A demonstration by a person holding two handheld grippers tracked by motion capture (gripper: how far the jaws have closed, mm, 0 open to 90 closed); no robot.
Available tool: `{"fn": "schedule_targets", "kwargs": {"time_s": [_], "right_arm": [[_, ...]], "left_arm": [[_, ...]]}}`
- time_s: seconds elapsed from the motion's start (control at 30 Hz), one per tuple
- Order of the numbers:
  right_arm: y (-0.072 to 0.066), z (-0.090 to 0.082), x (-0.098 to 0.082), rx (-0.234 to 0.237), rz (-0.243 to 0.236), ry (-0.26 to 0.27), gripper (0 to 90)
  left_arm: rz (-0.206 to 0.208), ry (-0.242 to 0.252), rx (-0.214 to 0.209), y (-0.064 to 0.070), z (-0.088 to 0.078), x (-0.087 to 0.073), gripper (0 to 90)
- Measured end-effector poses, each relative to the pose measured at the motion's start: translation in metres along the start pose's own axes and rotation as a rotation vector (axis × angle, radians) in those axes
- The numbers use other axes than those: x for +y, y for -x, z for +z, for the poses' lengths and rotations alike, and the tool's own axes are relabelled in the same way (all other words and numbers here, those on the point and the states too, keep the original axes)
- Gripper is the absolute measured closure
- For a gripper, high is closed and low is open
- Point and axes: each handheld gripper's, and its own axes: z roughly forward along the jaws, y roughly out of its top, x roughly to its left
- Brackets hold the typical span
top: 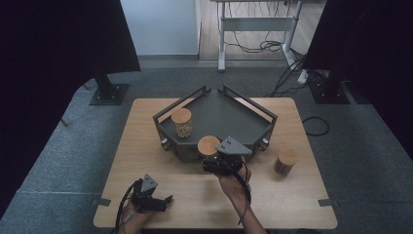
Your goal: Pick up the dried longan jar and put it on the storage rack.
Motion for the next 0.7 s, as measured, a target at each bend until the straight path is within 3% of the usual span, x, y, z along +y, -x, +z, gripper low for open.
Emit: {"fn": "schedule_targets", "kwargs": {"time_s": [0.7], "right_arm": [[0.002, 0.008, 0.015, -0.011, -0.015, 0.014, 24.1]], "left_arm": [[0.000, 0.002, -0.002, 0.000, 0.000, 0.000, 2.3]]}}
